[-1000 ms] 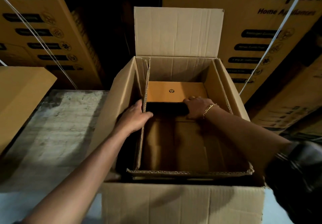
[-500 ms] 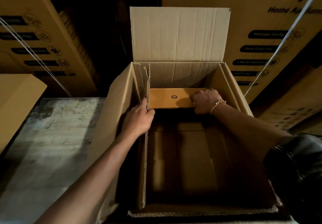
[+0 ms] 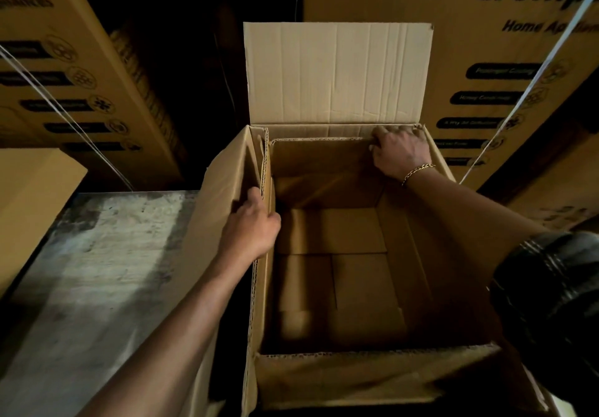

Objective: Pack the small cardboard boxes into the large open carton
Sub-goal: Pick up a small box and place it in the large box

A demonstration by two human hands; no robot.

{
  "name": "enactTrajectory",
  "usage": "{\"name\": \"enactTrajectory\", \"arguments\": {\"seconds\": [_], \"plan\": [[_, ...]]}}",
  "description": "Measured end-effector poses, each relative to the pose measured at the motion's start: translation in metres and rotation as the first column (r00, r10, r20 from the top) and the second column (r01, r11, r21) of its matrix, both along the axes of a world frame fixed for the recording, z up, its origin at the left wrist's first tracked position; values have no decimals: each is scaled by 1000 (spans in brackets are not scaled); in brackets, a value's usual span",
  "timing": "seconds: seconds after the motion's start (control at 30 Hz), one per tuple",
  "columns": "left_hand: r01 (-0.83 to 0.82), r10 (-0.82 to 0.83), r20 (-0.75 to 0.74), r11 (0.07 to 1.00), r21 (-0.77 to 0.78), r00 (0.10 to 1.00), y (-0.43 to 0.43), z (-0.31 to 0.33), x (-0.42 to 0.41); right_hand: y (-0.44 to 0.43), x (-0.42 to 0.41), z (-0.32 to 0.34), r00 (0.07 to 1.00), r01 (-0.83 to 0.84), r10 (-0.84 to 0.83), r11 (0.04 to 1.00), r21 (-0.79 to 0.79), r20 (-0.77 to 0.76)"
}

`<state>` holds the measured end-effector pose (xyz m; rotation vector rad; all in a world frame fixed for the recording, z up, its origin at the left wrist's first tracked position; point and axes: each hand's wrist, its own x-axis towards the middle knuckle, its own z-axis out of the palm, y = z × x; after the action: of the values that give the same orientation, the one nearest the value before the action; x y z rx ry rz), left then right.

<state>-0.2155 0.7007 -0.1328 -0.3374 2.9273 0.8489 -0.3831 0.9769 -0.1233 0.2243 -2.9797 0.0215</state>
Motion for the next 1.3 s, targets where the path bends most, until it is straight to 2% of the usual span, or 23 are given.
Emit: {"name": "enactTrajectory", "arguments": {"seconds": [0.17, 0.43, 0.9, 1.07, 1.3], "plan": [[12, -12, -8, 1000, -23, 1000, -3, -3, -1, 2, -15, 6, 998, 58, -58, 998, 8, -2], [60, -60, -7, 997, -57, 998, -1, -1, -1, 3, -23, 16, 984, 124, -124, 992, 6, 127], [37, -36, 11, 997, -63, 999, 3, 2, -3, 8, -31, 17, 978, 82, -60, 992, -100, 202], [13, -12, 14, 999, -31, 1000, -1, 0, -5, 18, -21, 19, 984, 64, -38, 988, -144, 177], [-5, 5, 61, 1000, 6, 998, -5, -1, -8, 39, 4, 28, 982, 53, -33, 993, -105, 183]]}}
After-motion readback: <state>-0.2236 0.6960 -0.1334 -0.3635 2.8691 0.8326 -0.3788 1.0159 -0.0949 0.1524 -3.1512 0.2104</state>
